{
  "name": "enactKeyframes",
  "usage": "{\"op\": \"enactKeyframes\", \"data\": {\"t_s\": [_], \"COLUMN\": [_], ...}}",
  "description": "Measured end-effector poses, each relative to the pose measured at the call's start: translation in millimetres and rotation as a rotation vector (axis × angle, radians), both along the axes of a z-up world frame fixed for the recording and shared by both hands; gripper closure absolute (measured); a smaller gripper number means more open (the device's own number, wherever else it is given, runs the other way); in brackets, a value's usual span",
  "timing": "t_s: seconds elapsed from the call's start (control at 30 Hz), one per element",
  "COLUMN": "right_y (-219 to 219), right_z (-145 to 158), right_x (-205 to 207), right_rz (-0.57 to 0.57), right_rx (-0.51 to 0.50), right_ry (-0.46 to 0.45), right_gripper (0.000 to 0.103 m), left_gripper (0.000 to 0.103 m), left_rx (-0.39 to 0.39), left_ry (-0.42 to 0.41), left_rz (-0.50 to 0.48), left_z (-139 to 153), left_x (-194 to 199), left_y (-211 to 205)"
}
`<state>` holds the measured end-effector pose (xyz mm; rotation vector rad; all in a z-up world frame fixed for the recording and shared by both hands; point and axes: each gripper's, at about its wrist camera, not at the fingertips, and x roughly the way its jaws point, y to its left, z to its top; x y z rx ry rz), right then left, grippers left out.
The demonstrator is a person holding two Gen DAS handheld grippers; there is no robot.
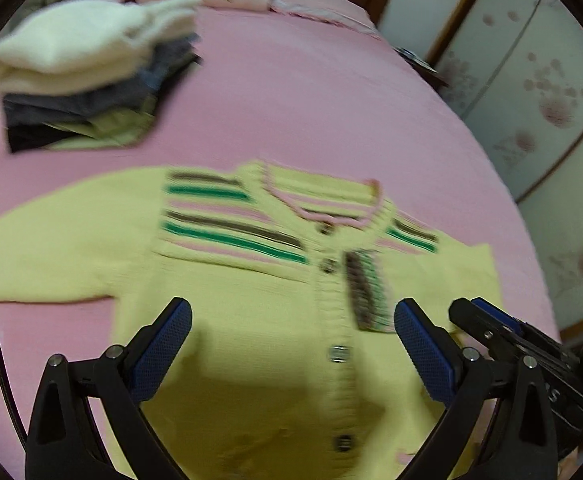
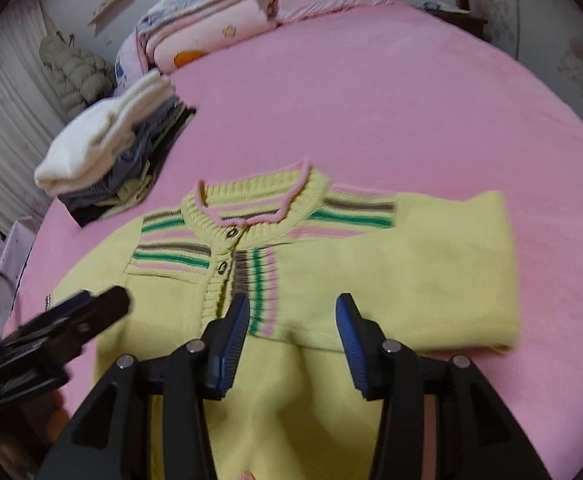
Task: Fold large clothes
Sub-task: 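Fold the held sleeve across the cardigan front toward the left tool, then grasp the sleeve cuff with the left tool while the right tool releases it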
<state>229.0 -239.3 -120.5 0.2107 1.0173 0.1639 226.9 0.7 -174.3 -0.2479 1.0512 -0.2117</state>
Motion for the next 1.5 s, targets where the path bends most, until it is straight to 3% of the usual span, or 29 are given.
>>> {"op": "enactKeyframes", "data": {"t_s": [0.1, 0.27, 0.57, 1.0, 1.03, 1.07, 1.1, 1.13, 1.3, 1.5], "right_y": [-18.0, -33.6, -46.0, -56.5, -57.2, -57.5, -57.7, -57.8, -60.2, -71.3], "right_z": [7.1, 2.8, -23.1, -36.6, -37.4, -37.8, -38.2, -38.3, -37.7, -49.1], "right_x": [-18.9, -42.3, -50.1, -51.2, -51.7, -52.1, -52.5, -52.4, -45.1, -16.5], "right_rz": [-0.035, -0.065, -0.078, -0.11, -0.113, -0.114, -0.114, -0.114, -0.114, -0.146], "right_rx": [0.005, -0.032, -0.002, 0.035, 0.033, 0.033, 0.031, 0.027, -0.019, -0.001], "right_ry": [-0.016, -0.019, 0.04, 0.064, 0.067, 0.069, 0.07, 0.071, 0.056, 0.067], "right_gripper": [0.058, 0.058, 0.058, 0.058, 0.058, 0.058, 0.058, 0.058, 0.058, 0.058], "left_gripper": [0.014, 0.044, 0.05, 0.05, 0.054, 0.077, 0.09, 0.093, 0.094, 0.094], "left_rx": [-0.063, -0.162, -0.18, -0.194, -0.192, -0.188, -0.193, -0.196, -0.096, -0.124], "left_ry": [0.045, 0.137, 0.134, 0.163, 0.159, 0.156, 0.166, 0.187, 0.038, -0.079], "left_rz": [-0.054, -0.102, -0.126, -0.159, -0.157, -0.151, -0.156, -0.158, -0.177, -0.186], "left_z": [-13.8, -38.7, -46.8, -68.2, -68.1, -67.3, -67.3, -66.7, -21.2, 32.8], "left_x": [7.1, 15.9, 18.4, 36.2, 37.1, 38.4, 41.2, 43.9, 41.8, 50.3], "left_y": [-17.9, -39.5, -54.8, -72.0, -73.5, -75.3, -77.7, -80.1, -92.0, -84.5]}}
